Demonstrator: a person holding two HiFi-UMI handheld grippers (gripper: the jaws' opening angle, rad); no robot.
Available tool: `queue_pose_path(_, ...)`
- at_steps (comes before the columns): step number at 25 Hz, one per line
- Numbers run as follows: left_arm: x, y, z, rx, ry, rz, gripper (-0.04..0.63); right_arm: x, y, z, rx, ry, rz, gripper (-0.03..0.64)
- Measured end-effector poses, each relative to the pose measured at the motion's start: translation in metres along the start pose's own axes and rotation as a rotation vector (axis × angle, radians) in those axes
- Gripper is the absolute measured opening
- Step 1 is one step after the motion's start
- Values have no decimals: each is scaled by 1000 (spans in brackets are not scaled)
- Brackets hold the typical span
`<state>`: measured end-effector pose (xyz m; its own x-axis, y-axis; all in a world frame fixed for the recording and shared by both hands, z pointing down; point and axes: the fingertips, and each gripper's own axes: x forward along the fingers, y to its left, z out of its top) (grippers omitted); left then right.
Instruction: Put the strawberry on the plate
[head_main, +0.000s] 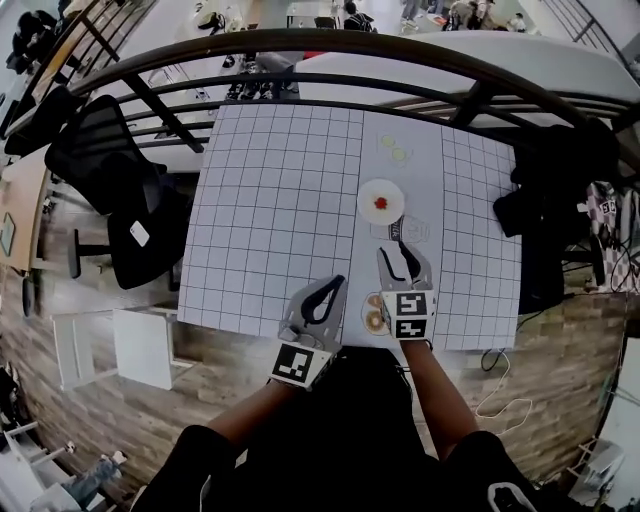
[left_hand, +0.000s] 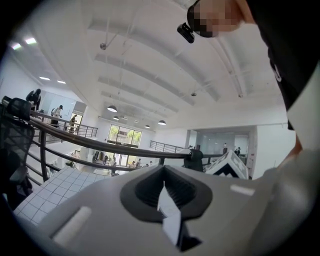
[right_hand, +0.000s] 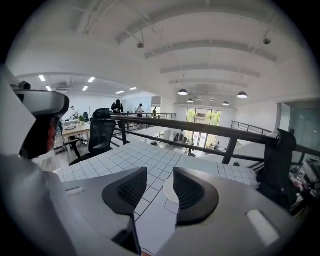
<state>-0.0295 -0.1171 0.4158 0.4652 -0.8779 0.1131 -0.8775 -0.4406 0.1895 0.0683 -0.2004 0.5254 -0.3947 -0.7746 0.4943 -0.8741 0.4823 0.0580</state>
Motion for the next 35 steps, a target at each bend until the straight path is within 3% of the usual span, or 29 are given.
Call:
queue_pose_path(13,-46,-25,-6,20,-40,-90,8,-94,53,13,118,-113,-31,124)
queue_pose_path(22,-64,-39,-8,12,-48,-127,8,-125,79,11,109,-164,-30,3)
queue_pose_path(30,-71,-44,-7,24,-61,-140,8,-155,85,28,143,-275,-63,-2)
queue_pose_path(35,-71,-53,-7,30,-69,-153,8,-164,83,19,137,-261,-77,-3)
